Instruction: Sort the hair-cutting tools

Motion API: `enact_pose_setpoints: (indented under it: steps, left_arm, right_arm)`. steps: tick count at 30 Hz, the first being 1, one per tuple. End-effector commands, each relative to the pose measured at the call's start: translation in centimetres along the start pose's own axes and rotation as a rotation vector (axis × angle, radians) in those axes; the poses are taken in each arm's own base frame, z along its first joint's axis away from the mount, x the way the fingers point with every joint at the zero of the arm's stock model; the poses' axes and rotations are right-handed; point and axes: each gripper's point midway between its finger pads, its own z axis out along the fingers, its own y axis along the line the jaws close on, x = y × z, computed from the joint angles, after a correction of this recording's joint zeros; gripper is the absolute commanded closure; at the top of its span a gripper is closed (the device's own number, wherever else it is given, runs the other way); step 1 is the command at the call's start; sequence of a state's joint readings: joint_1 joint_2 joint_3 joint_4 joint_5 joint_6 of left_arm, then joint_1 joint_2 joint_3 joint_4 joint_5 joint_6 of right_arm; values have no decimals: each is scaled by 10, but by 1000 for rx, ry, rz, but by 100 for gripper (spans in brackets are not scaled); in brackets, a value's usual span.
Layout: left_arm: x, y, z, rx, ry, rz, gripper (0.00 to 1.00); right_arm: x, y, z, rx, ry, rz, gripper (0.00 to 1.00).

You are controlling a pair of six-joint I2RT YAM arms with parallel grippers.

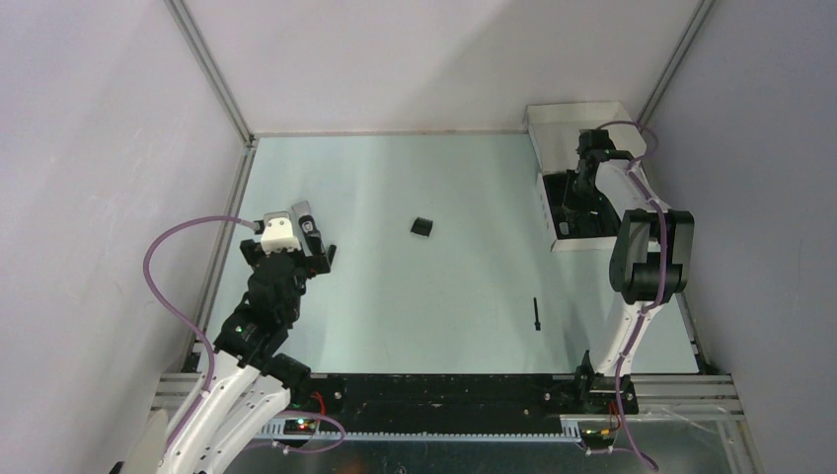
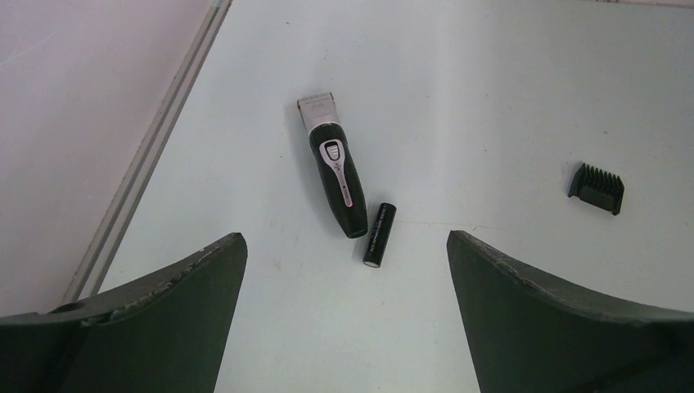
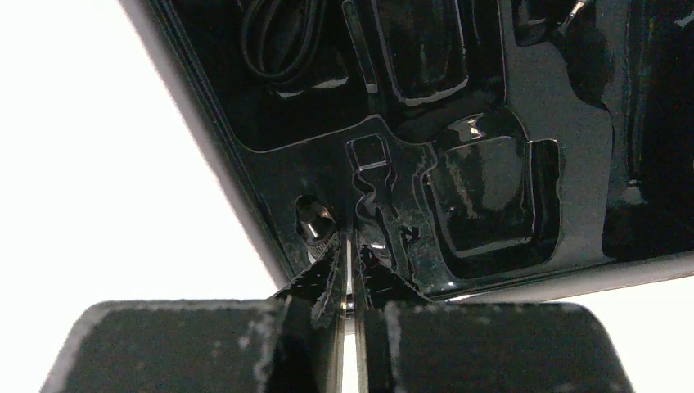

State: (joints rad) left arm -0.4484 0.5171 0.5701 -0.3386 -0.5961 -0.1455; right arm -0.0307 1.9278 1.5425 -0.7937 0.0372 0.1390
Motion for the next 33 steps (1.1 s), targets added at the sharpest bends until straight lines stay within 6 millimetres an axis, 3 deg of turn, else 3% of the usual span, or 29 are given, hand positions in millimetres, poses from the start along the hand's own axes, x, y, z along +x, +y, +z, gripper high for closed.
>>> enact_pose_setpoints:
  steps: [1,10,28,33]
  left_arm:
    - [-4,-1,2,3,-20,7,0]
    - [-4,-1,2,3,-20,5,0]
    - [-4,-1,2,3,-20,5,0]
    - [-6,0,1,0,-26,1,0]
  right_arm:
    - [-12,12,-22,-36,-67,1,91]
    - [-15,19,-24,-54,-81,1,91]
    - [15,6,2,-25,14,46,93]
    - [15,7,4,-25,14,51,93]
